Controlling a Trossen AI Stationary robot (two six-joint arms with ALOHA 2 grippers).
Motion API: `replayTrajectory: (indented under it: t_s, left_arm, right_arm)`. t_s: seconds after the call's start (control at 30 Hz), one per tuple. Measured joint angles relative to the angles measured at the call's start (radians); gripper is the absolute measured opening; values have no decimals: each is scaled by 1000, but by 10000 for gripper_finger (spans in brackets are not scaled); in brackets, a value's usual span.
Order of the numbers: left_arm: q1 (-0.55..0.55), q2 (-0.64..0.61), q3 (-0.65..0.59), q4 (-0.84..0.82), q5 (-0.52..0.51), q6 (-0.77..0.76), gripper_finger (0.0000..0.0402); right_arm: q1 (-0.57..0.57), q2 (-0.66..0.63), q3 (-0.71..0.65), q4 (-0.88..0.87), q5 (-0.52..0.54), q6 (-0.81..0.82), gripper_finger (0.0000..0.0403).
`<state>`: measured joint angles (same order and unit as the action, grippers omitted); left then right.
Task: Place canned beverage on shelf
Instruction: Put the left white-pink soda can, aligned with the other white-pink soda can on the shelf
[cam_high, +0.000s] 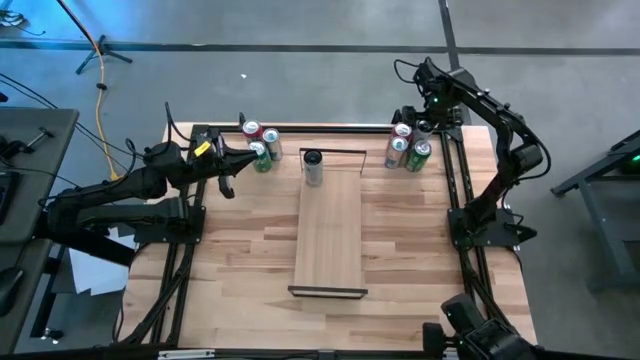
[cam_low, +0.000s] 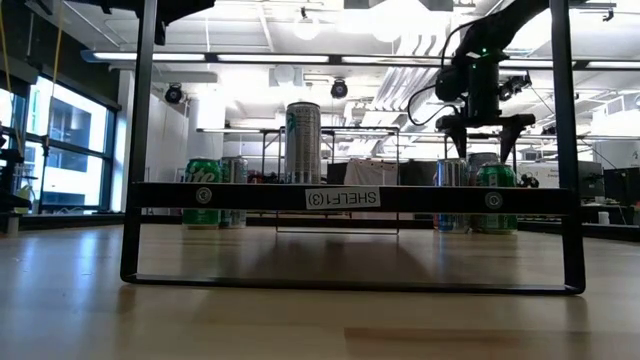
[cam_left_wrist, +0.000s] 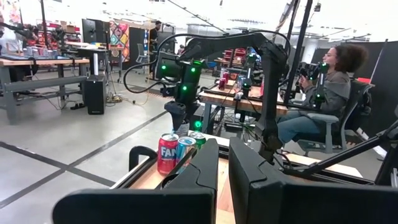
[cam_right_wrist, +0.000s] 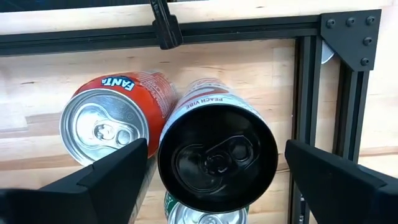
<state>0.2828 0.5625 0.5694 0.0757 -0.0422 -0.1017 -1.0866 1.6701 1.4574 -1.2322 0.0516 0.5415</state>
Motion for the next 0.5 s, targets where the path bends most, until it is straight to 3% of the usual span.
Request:
replayTrajectory:
  t_s: [0.5]
  left_arm:
    - [0, 0, 0, 1, -7, -26, 0]
  right_arm:
    - [-1, 41, 0, 23, -8, -22, 364]
